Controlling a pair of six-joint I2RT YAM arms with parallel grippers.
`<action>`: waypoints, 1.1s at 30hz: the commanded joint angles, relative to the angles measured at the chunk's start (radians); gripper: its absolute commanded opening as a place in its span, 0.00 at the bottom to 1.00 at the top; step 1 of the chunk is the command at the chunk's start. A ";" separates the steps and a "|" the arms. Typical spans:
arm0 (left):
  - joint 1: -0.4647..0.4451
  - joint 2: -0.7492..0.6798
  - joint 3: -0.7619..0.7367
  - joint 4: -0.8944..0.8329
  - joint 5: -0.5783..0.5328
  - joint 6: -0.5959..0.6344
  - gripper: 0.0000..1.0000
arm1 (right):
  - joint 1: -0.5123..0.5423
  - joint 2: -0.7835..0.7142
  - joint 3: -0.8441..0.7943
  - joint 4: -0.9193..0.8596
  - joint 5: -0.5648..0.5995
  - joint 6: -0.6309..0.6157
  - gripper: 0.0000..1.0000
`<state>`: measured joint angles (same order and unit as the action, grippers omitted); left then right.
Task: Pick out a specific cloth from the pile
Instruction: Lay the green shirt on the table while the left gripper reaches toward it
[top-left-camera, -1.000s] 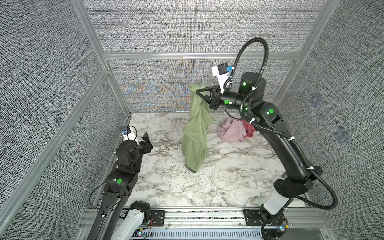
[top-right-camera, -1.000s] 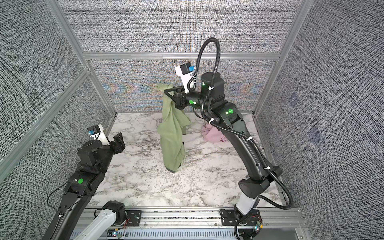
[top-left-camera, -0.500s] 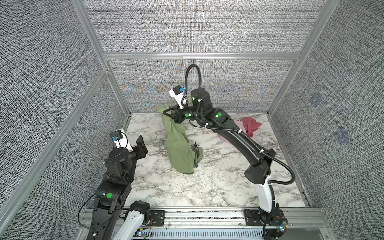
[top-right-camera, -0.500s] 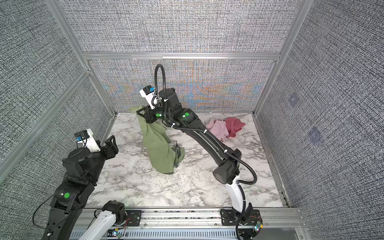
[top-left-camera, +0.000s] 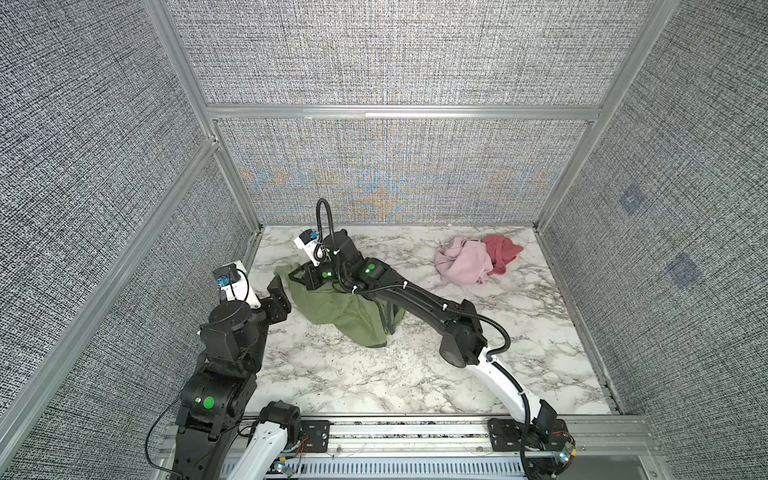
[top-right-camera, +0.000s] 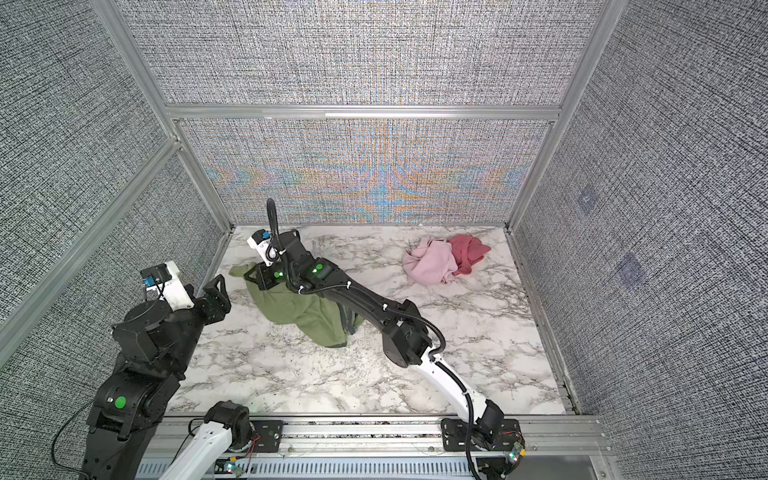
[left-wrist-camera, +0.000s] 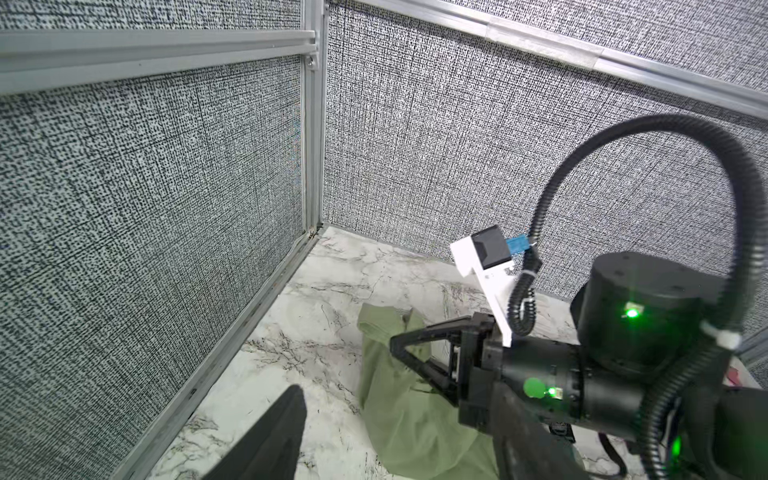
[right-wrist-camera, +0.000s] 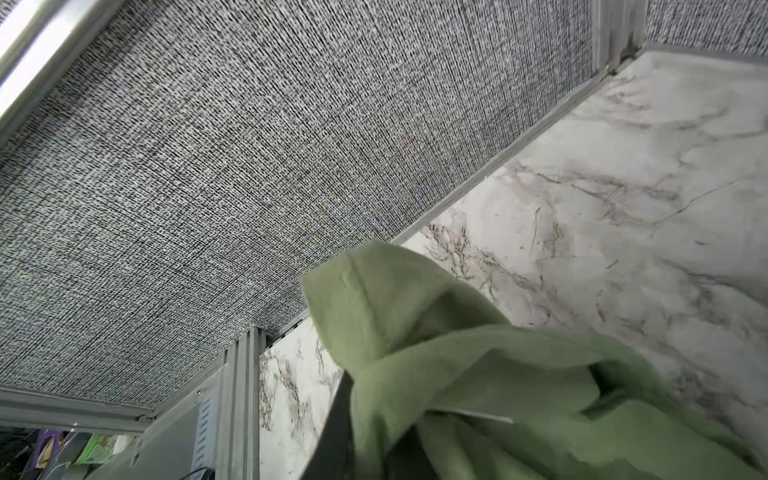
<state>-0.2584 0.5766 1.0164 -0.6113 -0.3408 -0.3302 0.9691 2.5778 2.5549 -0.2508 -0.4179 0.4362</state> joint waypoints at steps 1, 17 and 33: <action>0.002 0.008 -0.007 0.011 0.013 -0.006 0.72 | 0.007 -0.004 -0.028 0.067 0.008 0.026 0.35; 0.001 0.121 -0.113 0.169 0.205 0.018 0.71 | -0.029 -0.466 -0.829 0.383 0.154 -0.011 0.70; -0.356 0.430 -0.304 0.485 0.215 -0.107 0.65 | -0.227 -1.156 -1.713 0.473 0.344 0.035 0.70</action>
<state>-0.5518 0.9474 0.7059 -0.2321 -0.0792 -0.4221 0.7574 1.4807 0.9012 0.2157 -0.1257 0.4568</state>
